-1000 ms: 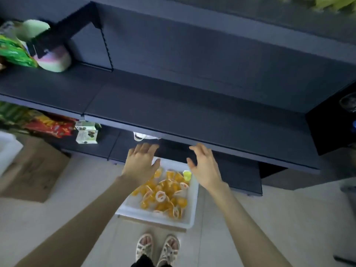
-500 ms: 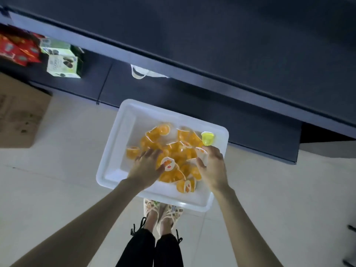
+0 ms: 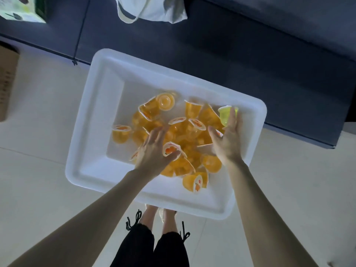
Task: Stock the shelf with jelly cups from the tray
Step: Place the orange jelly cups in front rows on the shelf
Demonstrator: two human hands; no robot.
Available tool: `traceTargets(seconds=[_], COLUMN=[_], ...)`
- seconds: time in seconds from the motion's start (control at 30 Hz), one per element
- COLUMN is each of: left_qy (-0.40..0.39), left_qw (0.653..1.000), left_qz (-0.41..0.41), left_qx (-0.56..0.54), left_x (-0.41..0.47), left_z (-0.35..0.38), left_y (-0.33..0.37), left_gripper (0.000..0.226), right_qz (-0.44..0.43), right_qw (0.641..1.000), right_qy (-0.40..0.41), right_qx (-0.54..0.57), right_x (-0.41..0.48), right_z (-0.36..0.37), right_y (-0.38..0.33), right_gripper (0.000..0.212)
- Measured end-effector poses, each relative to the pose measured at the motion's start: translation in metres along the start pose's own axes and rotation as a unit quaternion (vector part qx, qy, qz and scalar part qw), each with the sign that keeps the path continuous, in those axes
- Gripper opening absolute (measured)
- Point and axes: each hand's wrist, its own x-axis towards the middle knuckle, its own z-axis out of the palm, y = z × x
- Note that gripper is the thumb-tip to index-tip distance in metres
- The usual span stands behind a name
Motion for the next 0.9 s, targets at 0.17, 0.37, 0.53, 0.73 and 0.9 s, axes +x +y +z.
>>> traceTargets(seconds=[0.17, 0.37, 0.53, 0.73, 0.9], left_qy=[-0.032, -0.039, -0.017, 0.016, 0.029], left_qw=[0.999, 0.994, 0.997, 0.999, 0.995], left_qz=[-0.011, -0.01, -0.019, -0.03, -0.048], left_qx=[0.036, 0.098, 0.069, 0.011, -0.077], left_x=[0.017, 0.025, 0.027, 0.02, 0.007], left_z=[0.002, 0.012, 0.007, 0.008, 0.006], left_y=[-0.001, 0.002, 0.002, 0.002, 0.002], left_gripper=[0.078, 0.077, 0.07, 0.064, 0.057], right_qz=[-0.016, -0.031, -0.062, -0.118, -0.107], right_qw=[0.998, 0.994, 0.987, 0.971, 0.966], right_qy=[0.031, 0.062, 0.069, 0.087, 0.056], right_qx=[0.048, 0.088, 0.132, 0.187, 0.23], right_x=[0.006, 0.015, 0.009, -0.013, -0.03], right_z=[0.008, 0.014, 0.011, 0.004, 0.004], right_y=[0.005, 0.006, 0.014, 0.01, -0.002], right_gripper=[0.069, 0.055, 0.044, 0.043, 0.047])
